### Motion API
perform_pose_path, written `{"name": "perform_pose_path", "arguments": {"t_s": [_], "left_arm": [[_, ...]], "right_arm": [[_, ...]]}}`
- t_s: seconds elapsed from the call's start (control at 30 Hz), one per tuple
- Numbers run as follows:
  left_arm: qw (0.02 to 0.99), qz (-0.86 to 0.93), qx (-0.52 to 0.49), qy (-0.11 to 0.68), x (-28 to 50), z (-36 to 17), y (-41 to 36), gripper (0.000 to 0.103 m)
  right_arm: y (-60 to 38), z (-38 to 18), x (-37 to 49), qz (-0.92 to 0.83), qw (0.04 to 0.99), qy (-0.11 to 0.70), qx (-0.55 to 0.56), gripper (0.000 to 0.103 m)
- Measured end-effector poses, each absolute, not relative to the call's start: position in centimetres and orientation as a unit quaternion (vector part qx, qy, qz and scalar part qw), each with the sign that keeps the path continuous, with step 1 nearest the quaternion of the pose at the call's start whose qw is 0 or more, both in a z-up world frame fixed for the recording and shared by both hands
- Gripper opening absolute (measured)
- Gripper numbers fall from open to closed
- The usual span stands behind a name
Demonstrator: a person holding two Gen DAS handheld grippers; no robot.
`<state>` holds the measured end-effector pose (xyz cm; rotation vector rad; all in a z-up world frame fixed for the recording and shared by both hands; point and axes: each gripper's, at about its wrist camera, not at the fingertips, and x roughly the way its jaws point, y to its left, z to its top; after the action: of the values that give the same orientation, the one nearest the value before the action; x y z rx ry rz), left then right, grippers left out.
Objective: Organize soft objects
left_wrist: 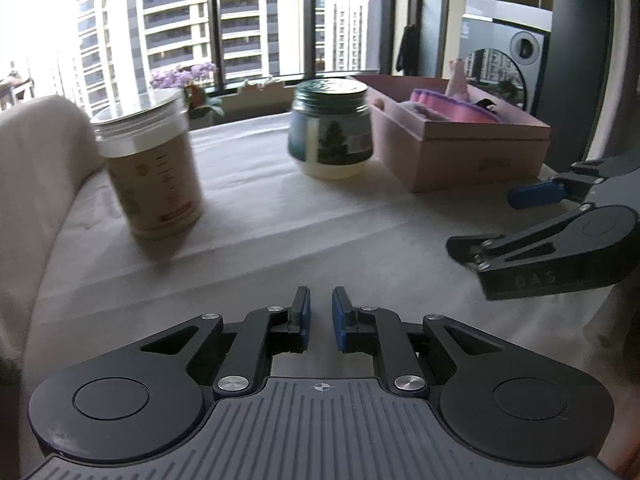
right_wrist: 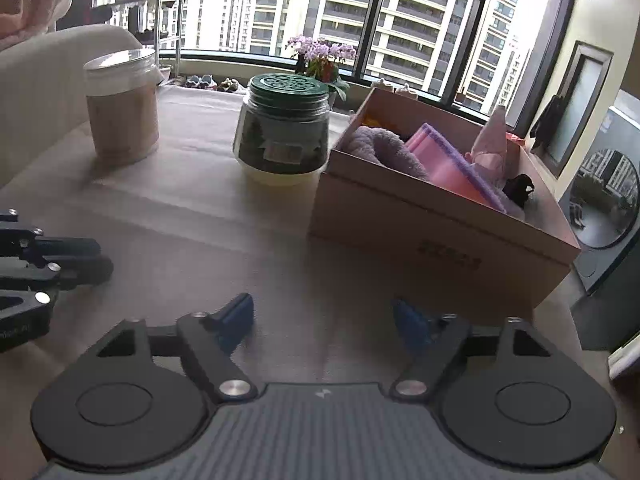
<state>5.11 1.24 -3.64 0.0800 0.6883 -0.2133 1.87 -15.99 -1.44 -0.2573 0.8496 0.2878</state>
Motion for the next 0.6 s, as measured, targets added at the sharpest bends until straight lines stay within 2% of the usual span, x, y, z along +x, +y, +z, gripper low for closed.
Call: {"name": "perform_pose_path", "arguments": {"t_s": [0.17, 0.23, 0.37, 0.6], "left_arm": [[0.937, -0.108, 0.034, 0.332, 5.9, -3.8, -0.3, 0.015], [0.938, -0.109, 0.024, 0.329, 6.0, -3.9, -0.5, 0.015], [0.94, -0.108, 0.014, 0.323, 6.3, -4.0, -1.2, 0.021], [0.947, -0.073, -0.018, 0.312, 7.4, -4.3, -2.3, 0.021]], "right_arm": [[-19.0, -2.5, 2.5, 0.14, 0.893, 0.426, -0.037, 0.096], [-19.2, -2.9, 2.8, 0.123, 0.896, 0.425, -0.042, 0.1], [-19.7, -3.1, 3.2, 0.116, 0.895, 0.43, -0.038, 0.103], [-20.0, -3.4, 2.4, 0.122, 0.906, 0.404, -0.034, 0.103]]}}
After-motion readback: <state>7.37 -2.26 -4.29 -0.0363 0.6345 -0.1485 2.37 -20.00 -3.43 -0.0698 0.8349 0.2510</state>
